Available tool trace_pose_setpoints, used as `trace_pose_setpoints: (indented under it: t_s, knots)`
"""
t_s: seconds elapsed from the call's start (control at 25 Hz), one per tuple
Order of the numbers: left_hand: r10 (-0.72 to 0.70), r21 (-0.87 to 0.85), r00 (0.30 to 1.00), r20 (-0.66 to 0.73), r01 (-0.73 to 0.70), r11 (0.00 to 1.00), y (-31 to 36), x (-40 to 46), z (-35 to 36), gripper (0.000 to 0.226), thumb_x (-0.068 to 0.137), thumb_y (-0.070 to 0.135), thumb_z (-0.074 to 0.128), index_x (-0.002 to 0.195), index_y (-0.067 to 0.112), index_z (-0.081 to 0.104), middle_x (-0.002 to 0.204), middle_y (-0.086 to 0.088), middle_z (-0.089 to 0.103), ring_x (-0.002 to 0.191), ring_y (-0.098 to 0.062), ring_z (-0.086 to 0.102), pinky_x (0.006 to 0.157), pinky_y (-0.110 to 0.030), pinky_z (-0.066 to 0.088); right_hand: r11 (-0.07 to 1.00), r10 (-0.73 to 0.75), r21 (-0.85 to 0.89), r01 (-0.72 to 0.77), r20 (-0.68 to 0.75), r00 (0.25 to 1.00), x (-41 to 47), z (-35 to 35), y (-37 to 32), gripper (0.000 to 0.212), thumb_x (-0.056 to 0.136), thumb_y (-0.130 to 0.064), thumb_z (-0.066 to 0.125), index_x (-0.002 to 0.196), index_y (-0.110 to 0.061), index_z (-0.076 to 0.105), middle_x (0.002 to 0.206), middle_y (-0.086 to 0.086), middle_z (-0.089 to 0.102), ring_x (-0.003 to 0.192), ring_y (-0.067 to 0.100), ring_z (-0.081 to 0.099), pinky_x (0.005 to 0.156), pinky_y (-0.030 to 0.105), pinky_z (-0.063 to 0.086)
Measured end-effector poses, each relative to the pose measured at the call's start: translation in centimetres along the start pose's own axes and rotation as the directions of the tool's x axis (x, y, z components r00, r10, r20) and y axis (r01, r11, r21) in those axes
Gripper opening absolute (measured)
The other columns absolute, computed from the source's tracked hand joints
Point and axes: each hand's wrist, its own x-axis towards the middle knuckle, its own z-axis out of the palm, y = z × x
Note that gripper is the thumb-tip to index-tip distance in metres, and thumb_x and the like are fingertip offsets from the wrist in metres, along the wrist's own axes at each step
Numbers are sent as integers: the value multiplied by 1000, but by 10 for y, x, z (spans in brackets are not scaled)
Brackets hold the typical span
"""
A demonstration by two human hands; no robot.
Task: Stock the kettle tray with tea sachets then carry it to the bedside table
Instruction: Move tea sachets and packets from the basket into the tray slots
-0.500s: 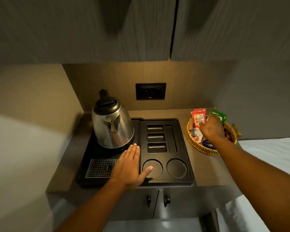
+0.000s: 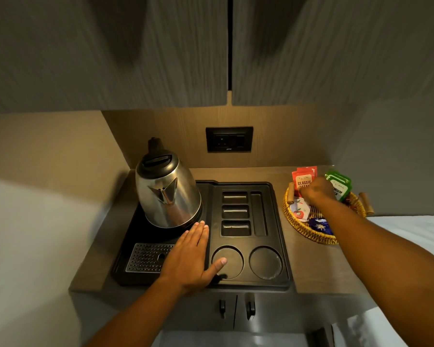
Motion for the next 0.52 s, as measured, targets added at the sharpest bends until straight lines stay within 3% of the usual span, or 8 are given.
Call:
trace_pose_setpoints:
  t_s: [0.16, 0.36, 0.52]
  knots:
    - [-1, 8, 1000, 5, 1, 1000, -1, 1, 1, 102, 81, 85, 3, 155, 17, -2, 164, -2, -6, 149, -12, -11, 122, -34, 1, 1000, 15, 21, -15, -2, 1000, -1, -5, -1, 22, 84, -23, 71, 94, -9, 58, 95, 15, 66, 88, 36, 66, 49, 30, 39]
    - [3, 5, 1000, 13, -4, 1000, 1, 0, -1, 103, 81, 85, 5, 155, 15, -2, 164, -3, -5, 148, -13, -11, 121, -33, -1, 995, -39, -91, 51, 126, 991, -5, -34, 1, 26, 90, -23, 63, 108, -4, 62, 104, 20, 67, 76, 31, 62, 52, 29, 43]
    - [-2, -4, 1000, 16, 2, 1000, 1, 1, -2, 103, 80, 85, 3, 155, 15, -2, 164, -4, -5, 148, -14, -11, 121, -34, -1, 969, -233, -89, 229, -35, 972, -20, -65, -4, 28, 92, -24, 59, 115, -7, 59, 114, 19, 65, 100, 37, 62, 75, 40, 49]
